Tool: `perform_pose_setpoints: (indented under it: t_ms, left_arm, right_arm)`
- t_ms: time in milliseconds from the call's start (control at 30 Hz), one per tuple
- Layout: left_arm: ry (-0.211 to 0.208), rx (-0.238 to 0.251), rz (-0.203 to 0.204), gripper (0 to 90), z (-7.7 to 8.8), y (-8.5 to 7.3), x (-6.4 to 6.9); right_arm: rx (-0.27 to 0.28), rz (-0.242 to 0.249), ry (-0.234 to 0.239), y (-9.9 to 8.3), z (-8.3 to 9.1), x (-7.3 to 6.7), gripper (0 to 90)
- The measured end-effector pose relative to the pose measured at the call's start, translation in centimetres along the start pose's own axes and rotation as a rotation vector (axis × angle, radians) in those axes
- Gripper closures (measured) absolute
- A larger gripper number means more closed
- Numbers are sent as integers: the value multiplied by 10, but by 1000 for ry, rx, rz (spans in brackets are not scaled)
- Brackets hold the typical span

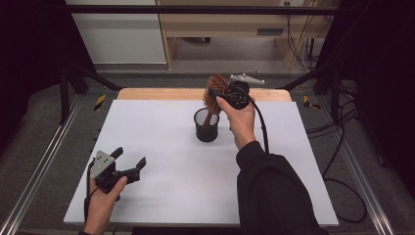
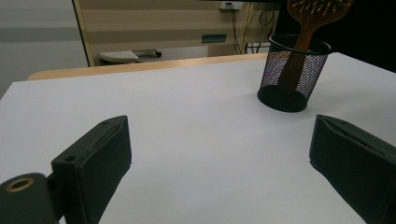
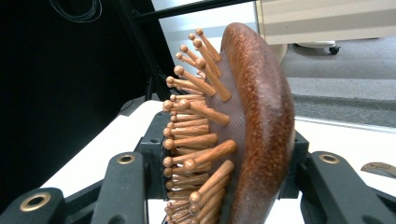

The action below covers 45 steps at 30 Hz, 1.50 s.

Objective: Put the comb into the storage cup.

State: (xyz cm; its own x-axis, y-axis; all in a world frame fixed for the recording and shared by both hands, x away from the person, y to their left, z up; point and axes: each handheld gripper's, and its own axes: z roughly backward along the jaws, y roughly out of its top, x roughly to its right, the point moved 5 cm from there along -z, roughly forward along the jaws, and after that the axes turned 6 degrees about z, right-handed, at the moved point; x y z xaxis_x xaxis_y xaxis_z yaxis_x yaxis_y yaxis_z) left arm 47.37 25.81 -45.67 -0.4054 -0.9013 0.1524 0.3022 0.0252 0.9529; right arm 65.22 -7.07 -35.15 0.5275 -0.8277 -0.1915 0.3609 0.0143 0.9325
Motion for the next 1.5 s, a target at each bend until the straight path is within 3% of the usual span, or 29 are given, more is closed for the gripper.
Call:
perform_pose_setpoints:
  t_ms: [1500]
  left_arm:
    - [-5,-7,0,61,-1,-1,1]
  right_arm:
    - [-15,14,9,-5,-7,-4,506]
